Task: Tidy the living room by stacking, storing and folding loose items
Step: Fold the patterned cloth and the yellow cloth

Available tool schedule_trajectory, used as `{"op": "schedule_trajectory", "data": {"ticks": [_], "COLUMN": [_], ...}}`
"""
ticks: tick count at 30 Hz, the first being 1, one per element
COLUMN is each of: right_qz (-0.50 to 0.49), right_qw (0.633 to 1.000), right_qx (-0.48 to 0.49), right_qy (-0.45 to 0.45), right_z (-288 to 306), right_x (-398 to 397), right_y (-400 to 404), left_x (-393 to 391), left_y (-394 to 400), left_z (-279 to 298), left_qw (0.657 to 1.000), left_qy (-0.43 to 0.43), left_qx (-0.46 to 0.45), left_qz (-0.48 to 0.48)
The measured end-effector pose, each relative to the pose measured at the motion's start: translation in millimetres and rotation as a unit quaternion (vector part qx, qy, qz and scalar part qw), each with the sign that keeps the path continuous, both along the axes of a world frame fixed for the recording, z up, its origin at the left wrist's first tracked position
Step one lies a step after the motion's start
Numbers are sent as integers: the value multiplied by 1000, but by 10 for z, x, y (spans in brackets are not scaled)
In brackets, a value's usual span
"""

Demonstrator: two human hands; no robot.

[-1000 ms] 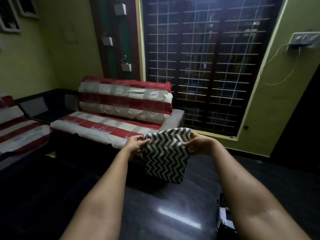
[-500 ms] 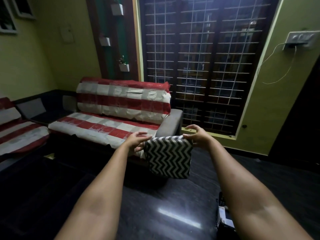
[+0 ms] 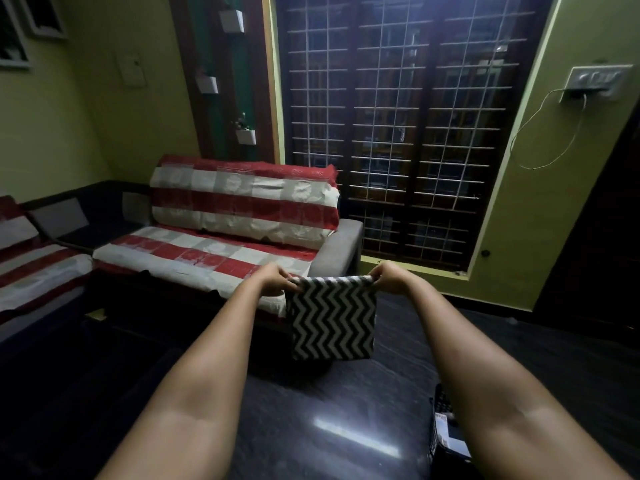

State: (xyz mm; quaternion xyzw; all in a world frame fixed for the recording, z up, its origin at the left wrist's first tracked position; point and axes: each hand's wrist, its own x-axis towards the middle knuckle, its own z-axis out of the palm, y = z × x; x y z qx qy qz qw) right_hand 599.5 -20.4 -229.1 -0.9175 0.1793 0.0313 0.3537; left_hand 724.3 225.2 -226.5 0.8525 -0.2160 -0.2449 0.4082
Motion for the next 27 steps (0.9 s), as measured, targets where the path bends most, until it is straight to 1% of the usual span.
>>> {"op": "schedule_trajectory", "data": {"ticks": [1, 2, 3, 5, 6, 7, 8, 9, 10, 12, 13, 15, 18, 20, 22, 23, 24, 25, 26, 27], "right_qz": [-11, -23, -35, -46, -47, -52, -58, -71, -86, -124, -136, -155, -194, -224, -265, -289, -305, -312, -319, -320], "right_qw": [1000, 998, 993, 966, 950, 940, 935, 931, 930, 932, 936, 945, 947, 944, 938, 927, 905, 874, 846, 829], "right_qx": [9, 40, 94, 229, 278, 304, 315, 311, 290, 197, 147, 76, 27, 42, 87, 140, 229, 327, 391, 424], "right_qy": [-14, -33, -61, -113, -131, -143, -155, -177, -211, -277, -289, -277, -253, -239, -206, -192, -189, -178, -173, -174], "right_z": [-9, -12, -4, 34, 63, 93, 130, 143, 170, 182, 167, 125, 64, 31, -22, -77, -136, -187, -237, -306], "right_x": [18, 18, 5, -38, -72, -91, -98, -78, -65, -8, 17, 38, 6, -46, -122, -192, -265, -384, -513, -660], "right_y": [-42, -76, -105, -117, -90, -50, 4, 57, 116, 176, 168, 147, 127, 87, 6, -69, -127, -167, -229, -345], "left_x": [43, 52, 49, 7, -8, -43, -69, -88, -104, -145, -189, -265, -298, -288, -288, -292, -296, -330, -369, -433], "left_y": [20, 45, 65, 74, 52, 13, -39, -93, -147, -237, -271, -331, -439, -533, -646, -739, -820, -902, -985, -1122], "left_z": [1, 17, 26, 45, 52, 72, 98, 115, 136, 163, 183, 204, 159, 97, 24, -40, -97, -144, -188, -266], "left_qw": [1000, 999, 998, 989, 982, 975, 968, 966, 966, 957, 949, 935, 931, 938, 948, 949, 944, 933, 918, 907], "left_qy": [-16, -16, 3, 62, 78, 79, 60, 11, -58, -186, -228, -274, -280, -241, -151, -99, -41, 24, 90, 141], "left_qx": [1, -18, -47, -120, -157, -194, -224, -231, -213, -157, -140, -133, -129, -132, -143, -155, -179, -225, -274, -307], "left_qz": [14, 26, 35, 59, 69, 79, 94, 113, 131, 159, 168, 183, 194, 212, 240, 257, 274, 280, 272, 250]}}
